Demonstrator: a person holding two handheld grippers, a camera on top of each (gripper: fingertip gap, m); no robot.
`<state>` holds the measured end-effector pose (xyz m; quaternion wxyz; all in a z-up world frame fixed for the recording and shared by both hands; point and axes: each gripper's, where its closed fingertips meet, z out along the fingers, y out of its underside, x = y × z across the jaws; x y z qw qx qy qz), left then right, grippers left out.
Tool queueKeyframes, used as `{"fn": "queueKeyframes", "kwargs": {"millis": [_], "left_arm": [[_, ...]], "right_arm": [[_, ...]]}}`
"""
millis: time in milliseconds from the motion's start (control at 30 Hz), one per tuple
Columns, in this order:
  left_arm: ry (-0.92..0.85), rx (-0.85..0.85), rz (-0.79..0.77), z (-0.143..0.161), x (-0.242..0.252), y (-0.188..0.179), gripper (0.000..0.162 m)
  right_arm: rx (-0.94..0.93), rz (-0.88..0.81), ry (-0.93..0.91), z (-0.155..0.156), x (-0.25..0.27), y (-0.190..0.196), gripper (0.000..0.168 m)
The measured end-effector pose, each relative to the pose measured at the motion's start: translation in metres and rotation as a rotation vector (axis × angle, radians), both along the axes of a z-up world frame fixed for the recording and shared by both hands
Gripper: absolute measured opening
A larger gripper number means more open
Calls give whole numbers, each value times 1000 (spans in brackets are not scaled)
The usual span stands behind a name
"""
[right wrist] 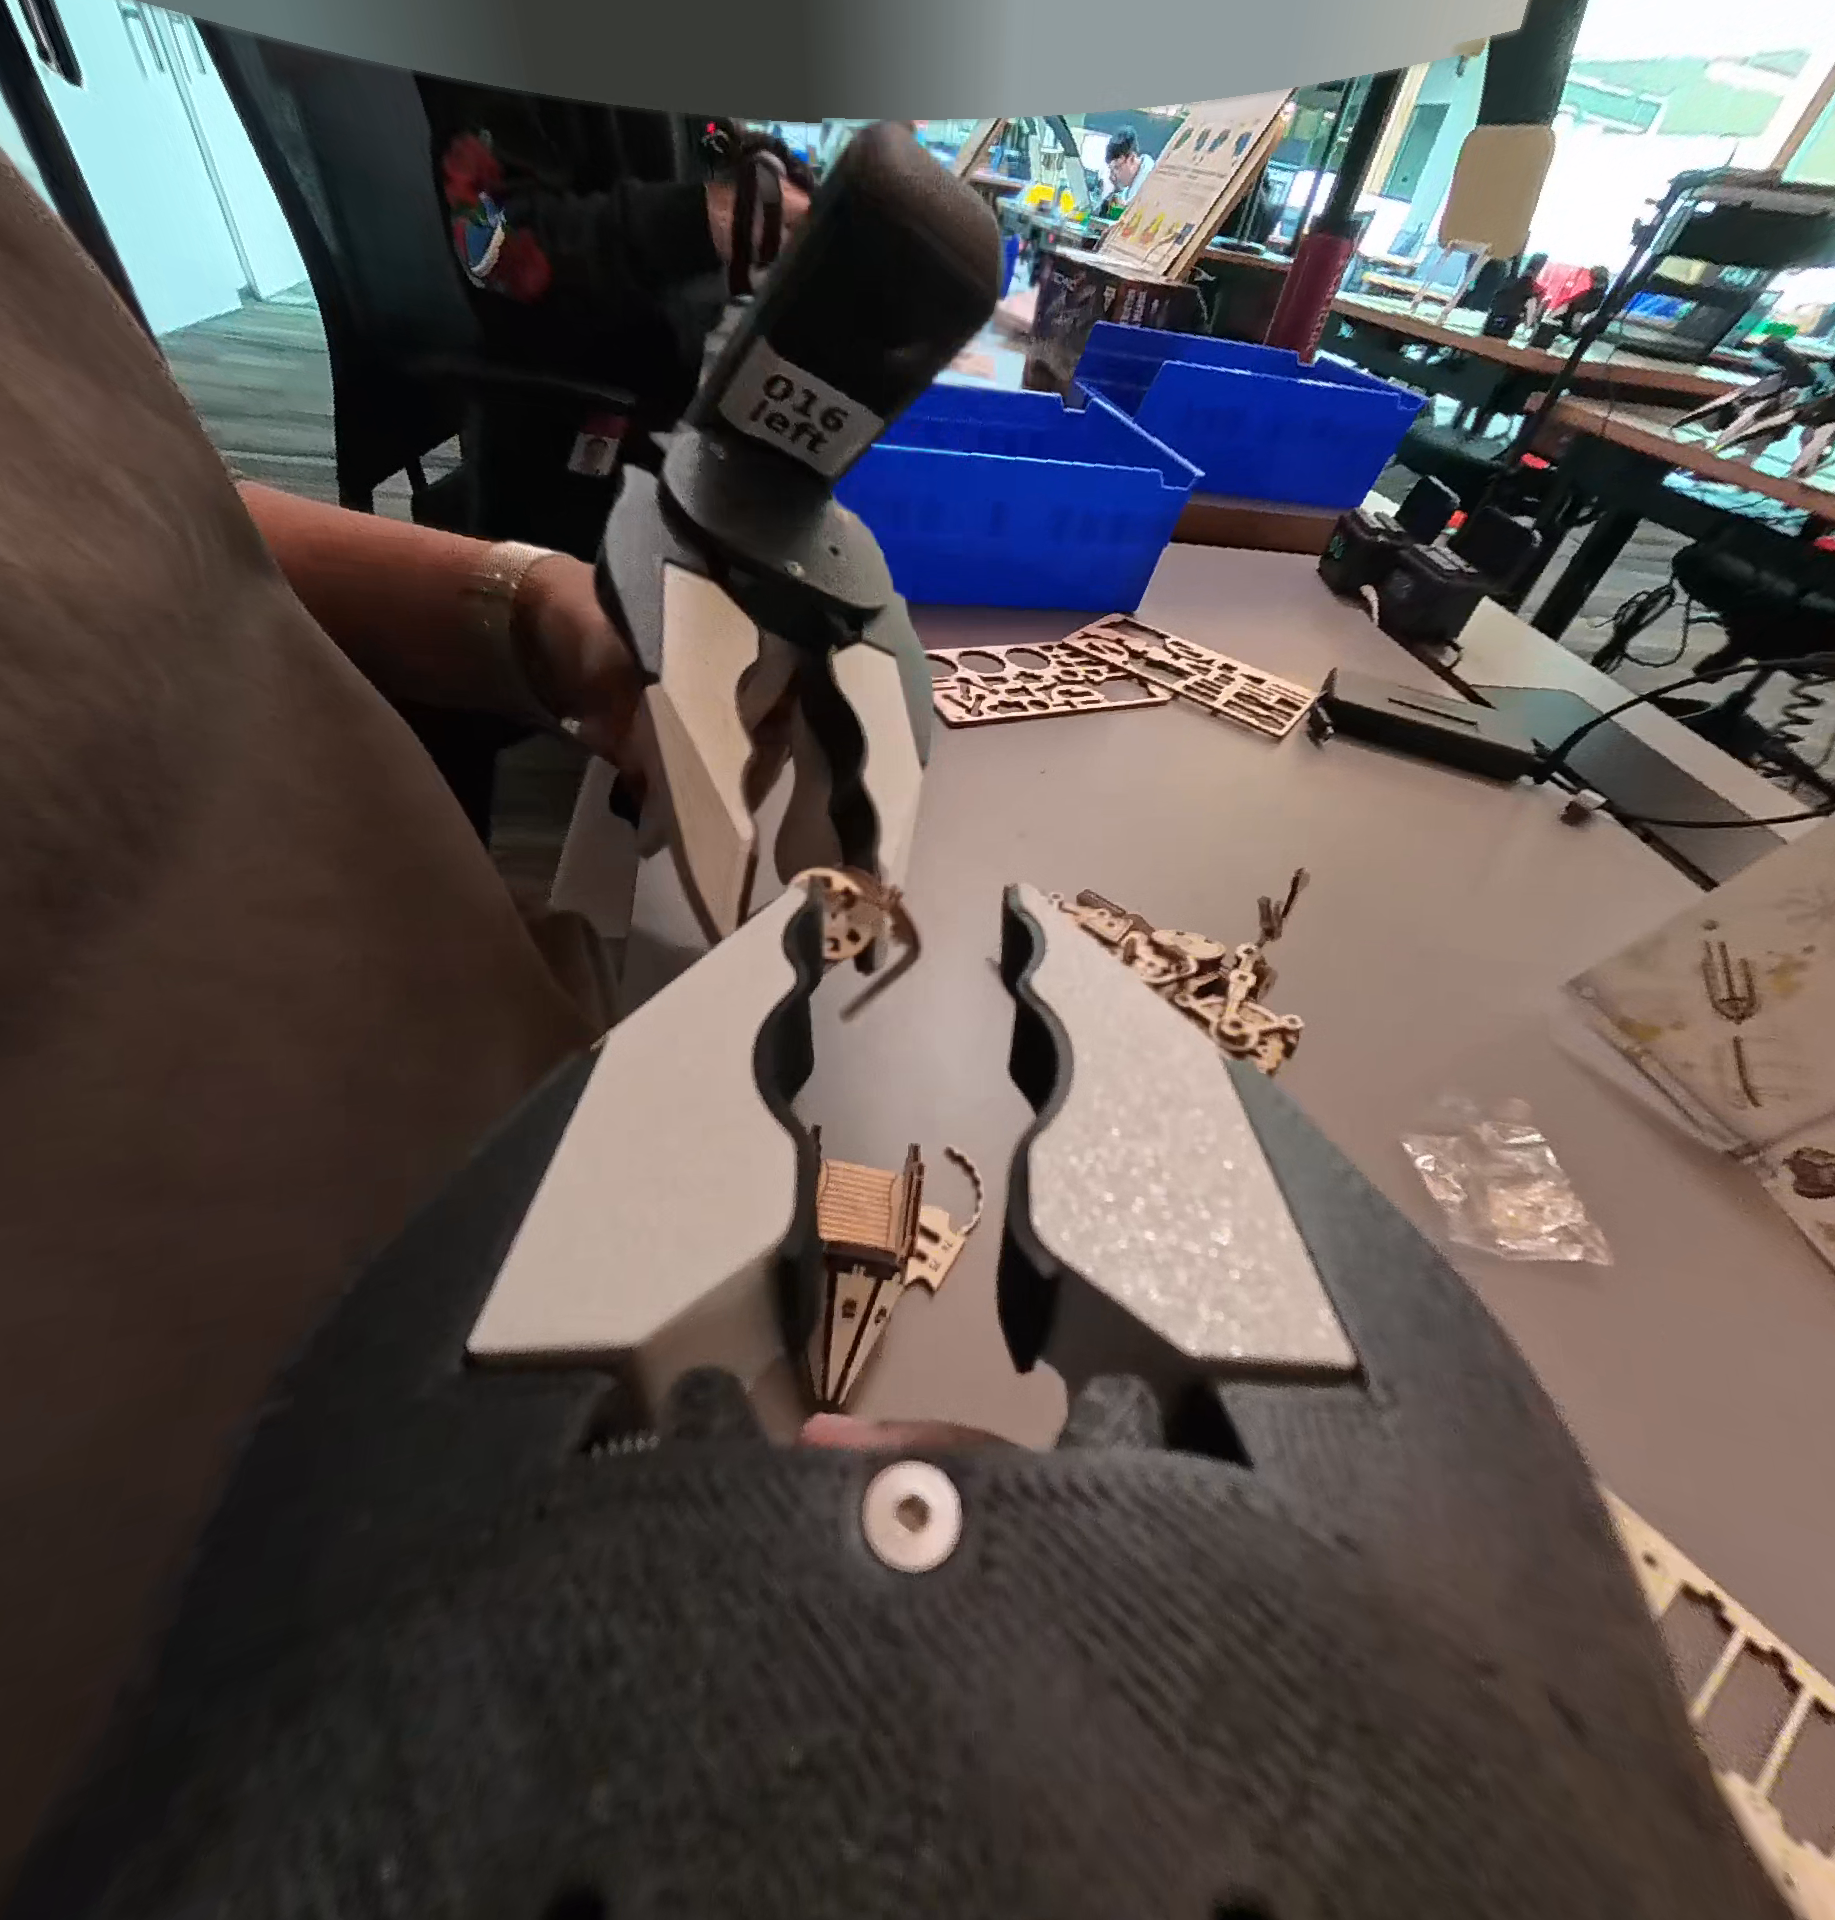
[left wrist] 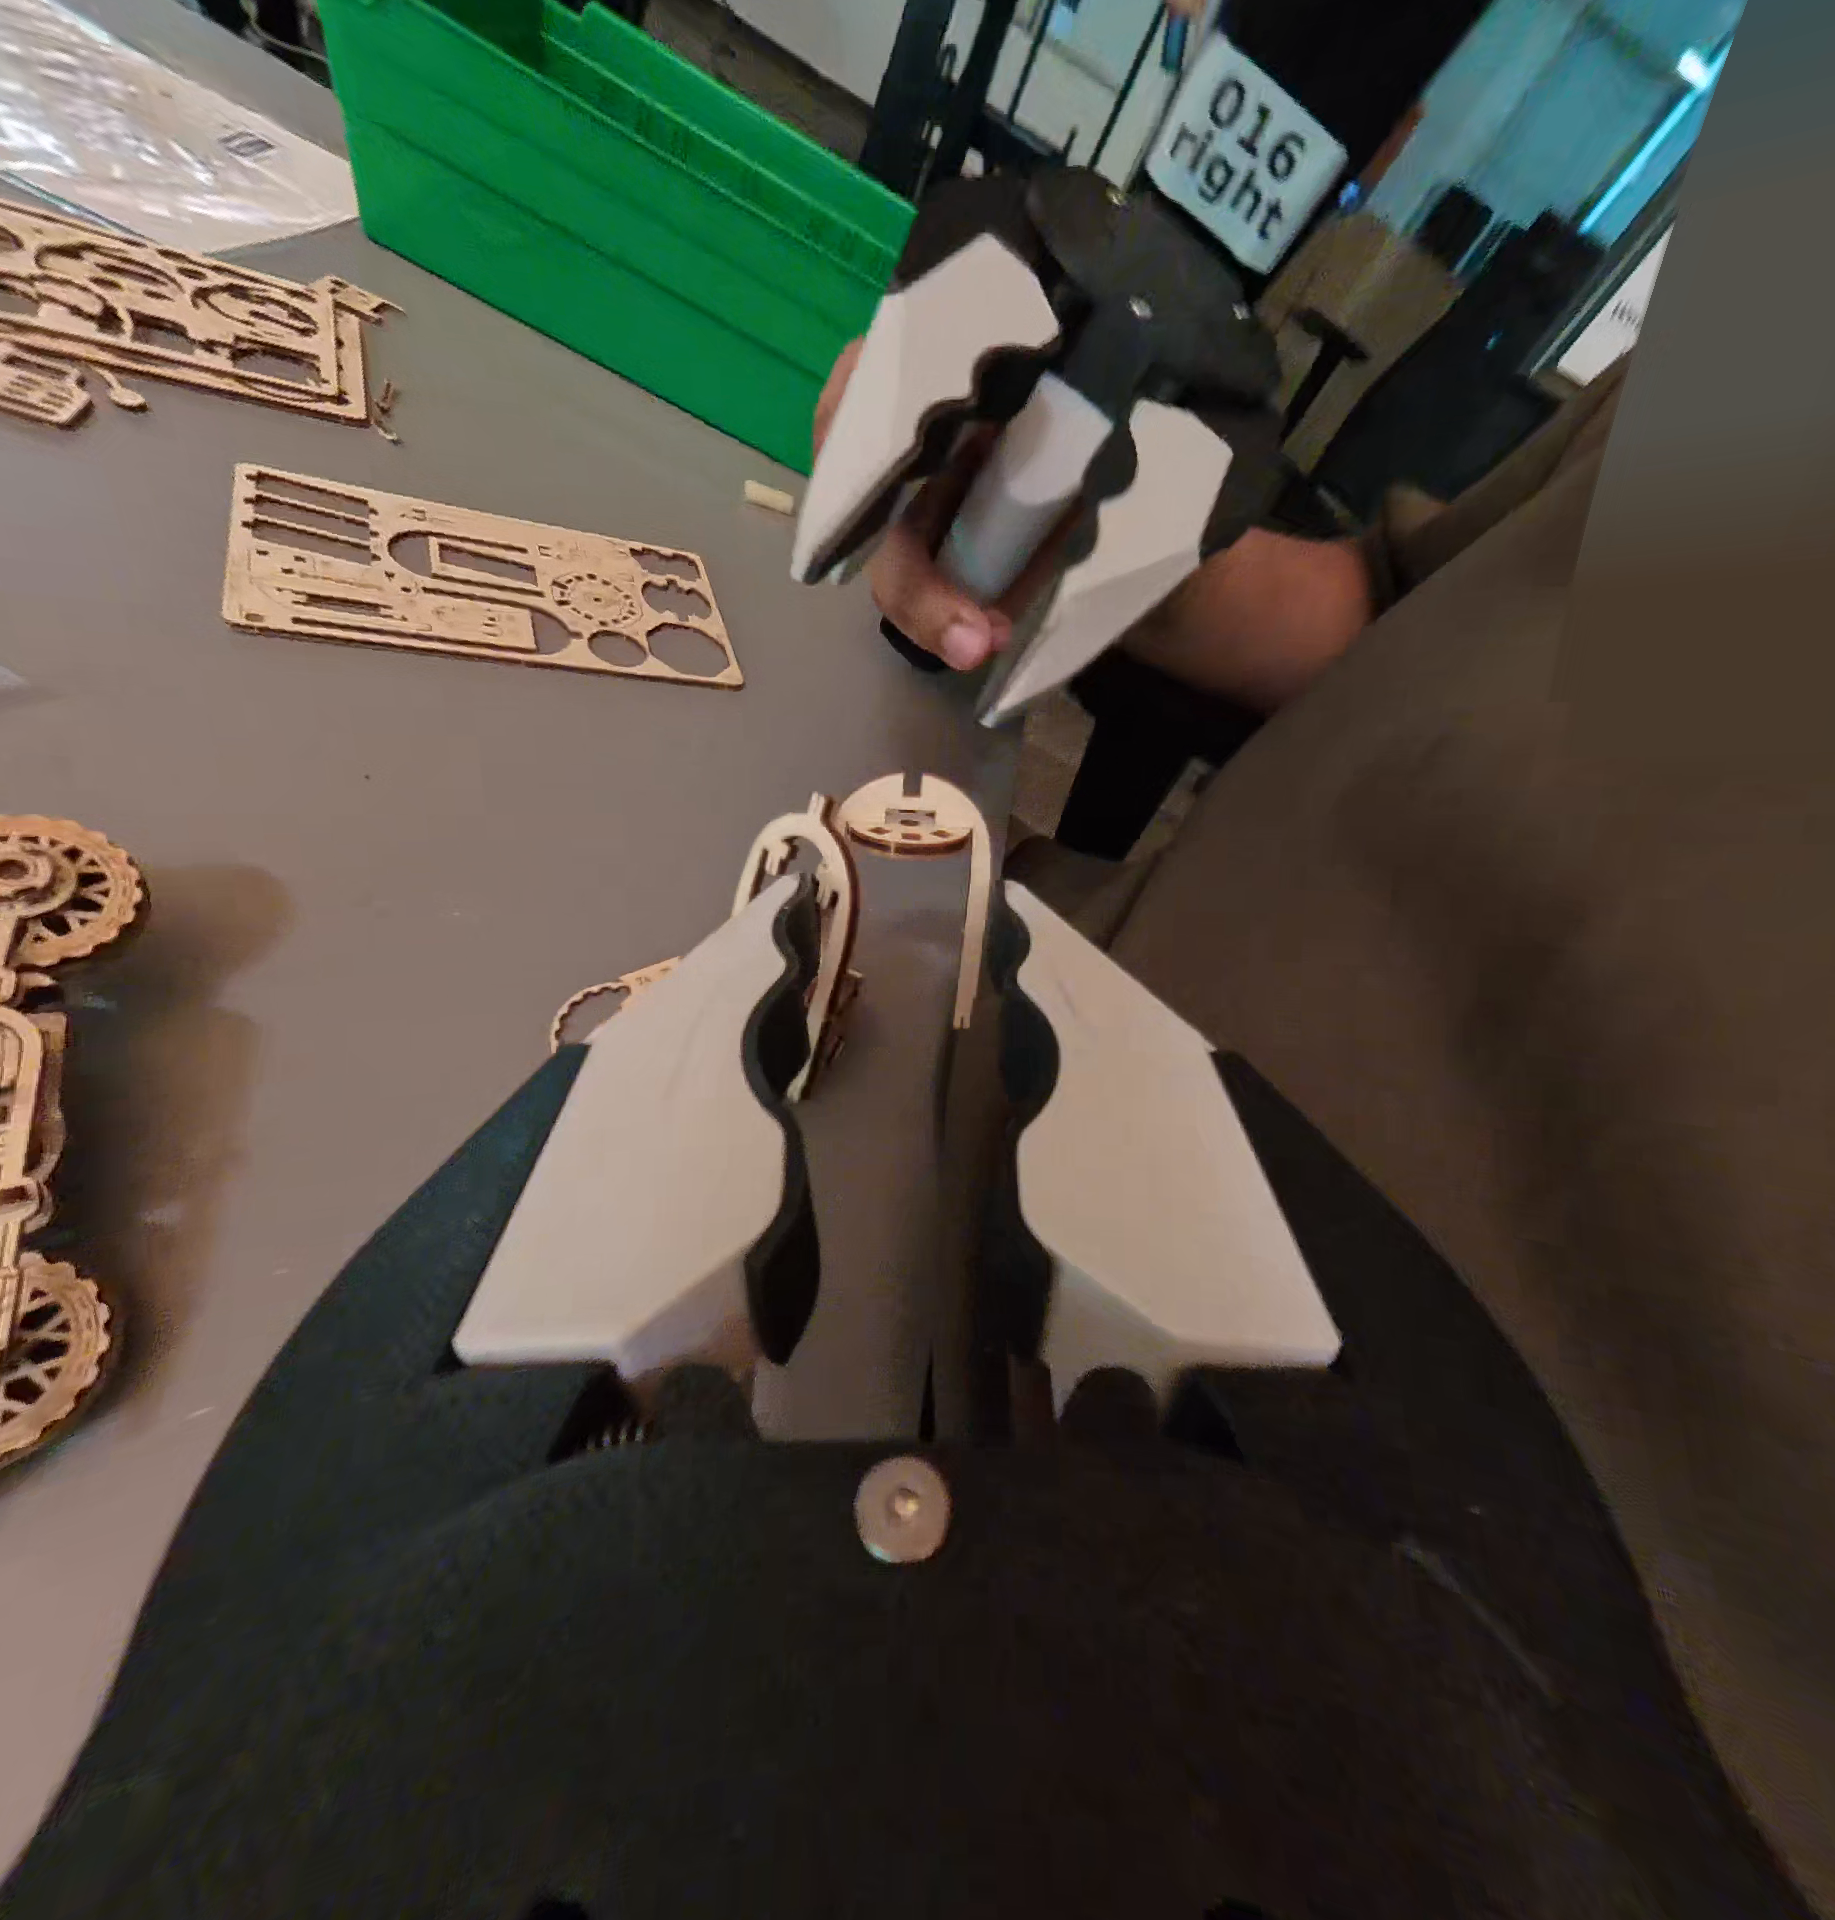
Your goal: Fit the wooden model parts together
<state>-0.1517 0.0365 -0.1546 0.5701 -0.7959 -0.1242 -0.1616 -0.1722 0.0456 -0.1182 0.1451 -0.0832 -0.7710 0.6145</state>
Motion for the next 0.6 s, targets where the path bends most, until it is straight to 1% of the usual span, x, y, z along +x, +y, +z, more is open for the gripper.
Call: {"fn": "queueKeyframes", "kwargs": {"millis": [167, 300, 400, 467, 600], "left_arm": [[42, 20, -75, 5, 17, 4, 30], [30, 57, -155, 10, 33, 5, 30], [-3, 96, -208, 16, 43, 6, 30], [-21, 120, -233, 20, 48, 6, 31], [-73, 182, -293, 30, 56, 4, 31]], "right_arm": [[0, 40, -50, -2, 2, 5, 19], [24, 135, -139, -11, 14, 2, 19], [60, 186, -136, -18, 22, 0, 18], [52, 224, -152, -18, 27, -2, 16], [5, 339, -247, -14, 41, -7, 17]]}}
